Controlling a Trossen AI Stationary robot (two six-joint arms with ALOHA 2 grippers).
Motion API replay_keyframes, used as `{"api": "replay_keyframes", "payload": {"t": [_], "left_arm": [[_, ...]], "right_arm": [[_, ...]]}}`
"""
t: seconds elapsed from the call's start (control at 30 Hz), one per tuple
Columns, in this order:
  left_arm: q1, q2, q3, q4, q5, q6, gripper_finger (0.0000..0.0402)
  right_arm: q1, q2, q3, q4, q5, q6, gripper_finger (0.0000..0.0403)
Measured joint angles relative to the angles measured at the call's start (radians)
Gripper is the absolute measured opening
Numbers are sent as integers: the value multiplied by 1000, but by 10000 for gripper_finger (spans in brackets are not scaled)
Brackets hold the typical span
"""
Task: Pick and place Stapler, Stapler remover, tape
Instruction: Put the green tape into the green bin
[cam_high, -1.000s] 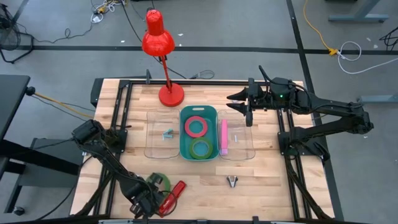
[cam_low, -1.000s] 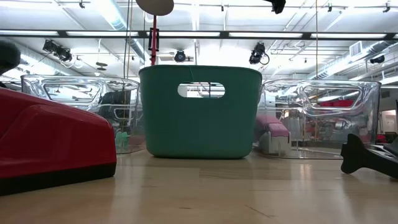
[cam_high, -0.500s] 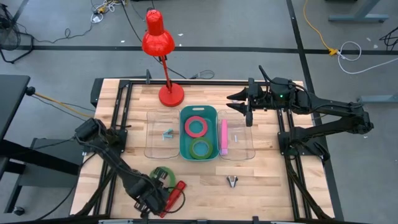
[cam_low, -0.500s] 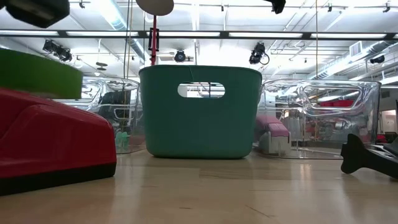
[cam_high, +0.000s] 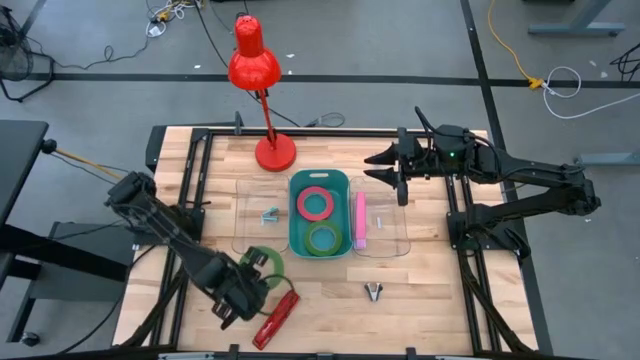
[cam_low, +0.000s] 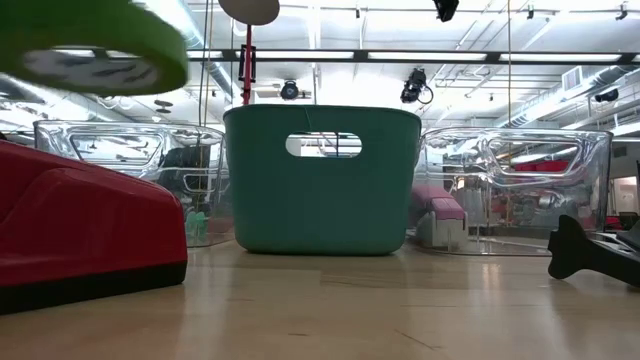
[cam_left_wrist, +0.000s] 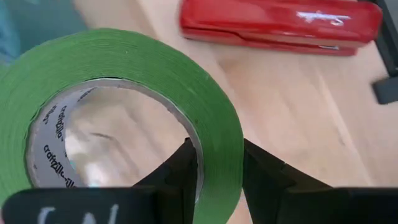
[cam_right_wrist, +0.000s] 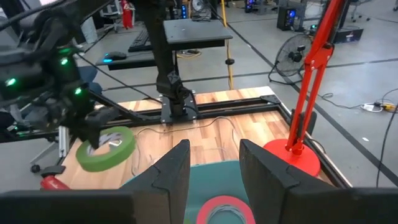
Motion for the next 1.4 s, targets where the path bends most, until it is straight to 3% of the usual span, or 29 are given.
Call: {"api": "replay_keyframes", "payload": {"t": [0.43,0.87,1.4], "left_arm": [[252,-107,0,27,-48,117,107],[530,-107,0,354,-23,135,103],[670,-60,0,463,144,137,102]], "right_arm": [[0,0,0,-7,2,-2,142],[0,-1,0,-53,4,-131,130],[0,-56,0,-90,117,-185,89]]}}
